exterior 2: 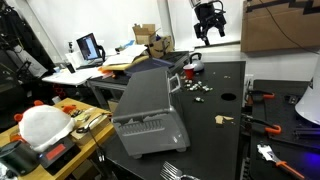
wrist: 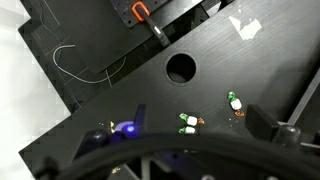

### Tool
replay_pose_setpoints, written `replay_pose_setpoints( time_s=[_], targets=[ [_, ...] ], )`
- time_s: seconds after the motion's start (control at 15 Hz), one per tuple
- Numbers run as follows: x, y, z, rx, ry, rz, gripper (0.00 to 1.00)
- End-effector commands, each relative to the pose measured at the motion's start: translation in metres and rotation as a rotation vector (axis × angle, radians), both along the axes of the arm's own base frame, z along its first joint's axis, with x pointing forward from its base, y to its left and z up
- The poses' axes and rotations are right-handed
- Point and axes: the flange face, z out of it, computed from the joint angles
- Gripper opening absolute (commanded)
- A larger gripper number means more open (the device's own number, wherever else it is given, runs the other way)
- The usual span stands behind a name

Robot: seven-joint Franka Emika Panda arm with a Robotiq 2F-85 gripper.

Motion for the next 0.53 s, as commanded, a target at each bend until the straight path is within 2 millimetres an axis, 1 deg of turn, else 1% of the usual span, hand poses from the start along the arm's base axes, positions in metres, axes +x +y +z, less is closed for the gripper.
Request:
replay_pose_setpoints(
  time_s=[0.0,0.33,0.47],
  targets=[
    [0.0007,0.0023,0.0015,0.002,-0.002,0.0,1.0],
    [0.0003,0.0031,0.0049,0.001,-0.01,0.0,1.0],
    [0.0014,0.0019,0.0011,-0.007,-0.007,0.012,1.0]
  ],
)
